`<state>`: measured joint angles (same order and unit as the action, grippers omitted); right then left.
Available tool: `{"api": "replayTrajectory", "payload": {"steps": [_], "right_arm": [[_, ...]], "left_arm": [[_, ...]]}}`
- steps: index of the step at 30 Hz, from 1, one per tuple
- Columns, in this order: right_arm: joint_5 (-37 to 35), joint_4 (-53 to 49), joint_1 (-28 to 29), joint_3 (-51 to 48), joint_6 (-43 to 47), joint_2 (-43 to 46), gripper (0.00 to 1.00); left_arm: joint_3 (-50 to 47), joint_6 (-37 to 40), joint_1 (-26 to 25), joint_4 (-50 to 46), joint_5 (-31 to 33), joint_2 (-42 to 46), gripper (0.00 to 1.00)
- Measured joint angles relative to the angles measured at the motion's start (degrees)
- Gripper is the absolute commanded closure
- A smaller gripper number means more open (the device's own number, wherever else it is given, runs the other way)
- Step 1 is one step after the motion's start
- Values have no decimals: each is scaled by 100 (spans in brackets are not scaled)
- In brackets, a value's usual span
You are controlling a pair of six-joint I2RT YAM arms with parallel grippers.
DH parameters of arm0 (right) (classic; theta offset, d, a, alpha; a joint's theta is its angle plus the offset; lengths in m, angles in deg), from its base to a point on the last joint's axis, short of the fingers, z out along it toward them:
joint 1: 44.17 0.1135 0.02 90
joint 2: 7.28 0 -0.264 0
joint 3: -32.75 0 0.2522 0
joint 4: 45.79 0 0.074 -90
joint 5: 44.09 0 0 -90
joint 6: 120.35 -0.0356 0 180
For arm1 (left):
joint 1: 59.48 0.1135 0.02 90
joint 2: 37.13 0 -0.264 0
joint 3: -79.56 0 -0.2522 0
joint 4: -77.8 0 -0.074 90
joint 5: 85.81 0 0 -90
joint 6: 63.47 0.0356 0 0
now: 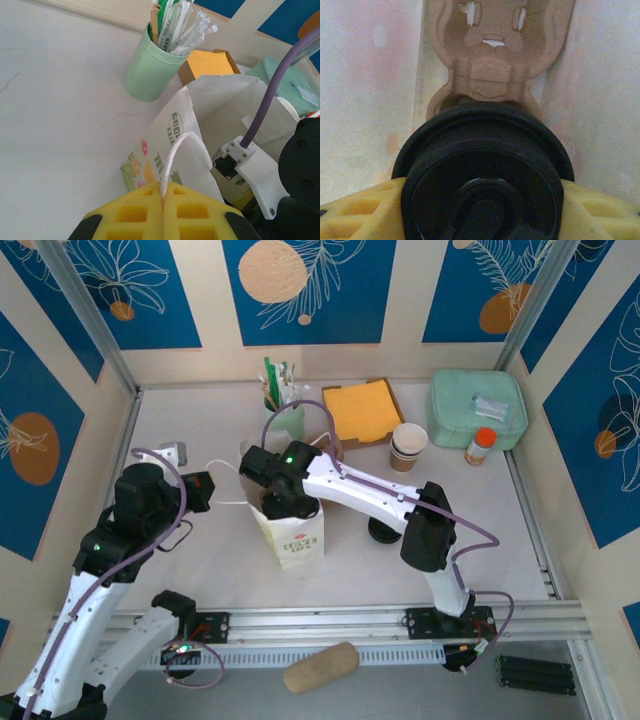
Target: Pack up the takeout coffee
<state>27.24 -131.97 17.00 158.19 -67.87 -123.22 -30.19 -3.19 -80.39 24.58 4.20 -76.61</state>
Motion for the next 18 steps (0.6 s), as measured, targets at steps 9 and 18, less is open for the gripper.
{"api": "replayTrajectory", "payload": {"steps": [9, 18], "right_arm": [[0, 42, 0, -46, 0, 2, 57], [11, 120, -7, -140, 0, 39, 57]], "left_arm": [[0, 0, 0, 0, 0, 0, 100], [0, 0, 0, 0, 0, 0, 100]]}}
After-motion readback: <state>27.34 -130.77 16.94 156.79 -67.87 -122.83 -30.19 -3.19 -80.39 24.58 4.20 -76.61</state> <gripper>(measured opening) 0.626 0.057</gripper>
